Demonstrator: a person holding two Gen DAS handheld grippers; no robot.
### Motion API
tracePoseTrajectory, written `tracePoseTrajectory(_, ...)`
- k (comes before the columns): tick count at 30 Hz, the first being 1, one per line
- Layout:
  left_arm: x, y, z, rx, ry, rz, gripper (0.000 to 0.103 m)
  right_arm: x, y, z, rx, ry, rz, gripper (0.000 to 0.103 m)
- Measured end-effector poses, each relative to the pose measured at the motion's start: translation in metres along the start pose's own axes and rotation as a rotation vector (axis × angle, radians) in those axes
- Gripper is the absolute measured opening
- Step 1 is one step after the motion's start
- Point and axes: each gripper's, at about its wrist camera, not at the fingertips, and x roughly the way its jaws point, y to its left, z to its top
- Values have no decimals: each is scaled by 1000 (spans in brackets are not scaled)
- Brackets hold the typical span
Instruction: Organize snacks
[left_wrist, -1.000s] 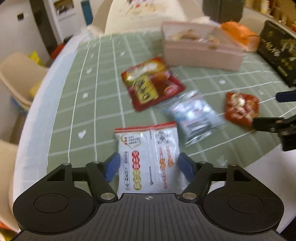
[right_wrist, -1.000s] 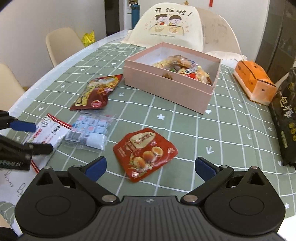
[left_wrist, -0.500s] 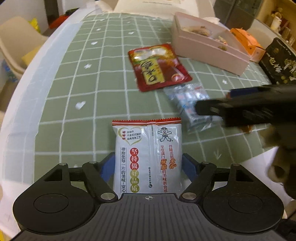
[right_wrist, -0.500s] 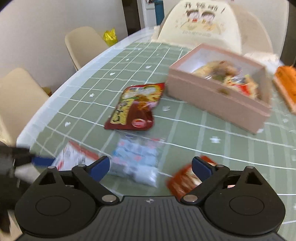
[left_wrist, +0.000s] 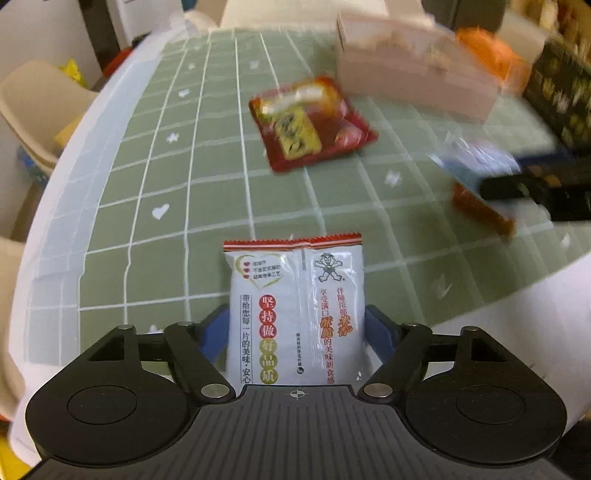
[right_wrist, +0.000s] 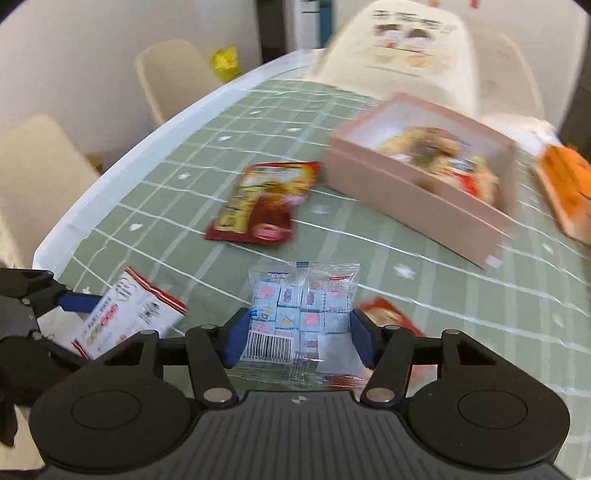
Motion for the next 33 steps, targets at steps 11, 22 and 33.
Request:
tracePoseTrajectory(11, -97, -35, 161, 42, -450, -287, 81, -71, -78, -31, 215, -73, -133, 58)
tracePoseTrajectory(22, -18, -35, 255, -136, -401, -539, 81, -90, -88, -37, 235, -80, -225, 58)
tracePoseTrajectory(33, 95, -73, 254, -83, -257, -378, 77, -29, -103, 2, 245, 48, -185, 58)
